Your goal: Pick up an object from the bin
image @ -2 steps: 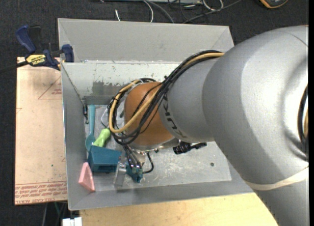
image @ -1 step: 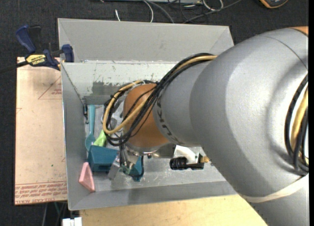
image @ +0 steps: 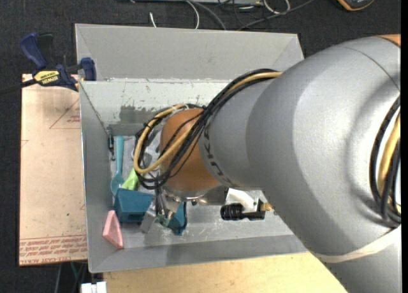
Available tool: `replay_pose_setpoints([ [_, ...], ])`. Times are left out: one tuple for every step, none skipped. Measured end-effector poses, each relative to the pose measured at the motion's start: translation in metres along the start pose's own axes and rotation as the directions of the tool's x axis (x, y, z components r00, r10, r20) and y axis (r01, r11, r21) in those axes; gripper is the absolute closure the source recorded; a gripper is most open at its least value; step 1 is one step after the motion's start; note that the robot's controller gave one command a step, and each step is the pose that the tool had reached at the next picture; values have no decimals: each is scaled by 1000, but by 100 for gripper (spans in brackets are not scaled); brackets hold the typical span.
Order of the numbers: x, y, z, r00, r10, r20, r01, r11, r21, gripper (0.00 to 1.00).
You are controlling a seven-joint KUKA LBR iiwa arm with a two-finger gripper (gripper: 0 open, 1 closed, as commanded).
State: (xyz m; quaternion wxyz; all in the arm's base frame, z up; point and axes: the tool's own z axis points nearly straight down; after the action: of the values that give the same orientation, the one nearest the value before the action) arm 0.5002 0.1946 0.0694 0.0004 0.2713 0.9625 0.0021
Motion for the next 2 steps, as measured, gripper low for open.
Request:
replay_pose_setpoints([
  [1,0,-3,1000,-2,-2,2,1000,2,100],
  [4,-3,-36,1000,-3,-12,3,1000,13,100],
])
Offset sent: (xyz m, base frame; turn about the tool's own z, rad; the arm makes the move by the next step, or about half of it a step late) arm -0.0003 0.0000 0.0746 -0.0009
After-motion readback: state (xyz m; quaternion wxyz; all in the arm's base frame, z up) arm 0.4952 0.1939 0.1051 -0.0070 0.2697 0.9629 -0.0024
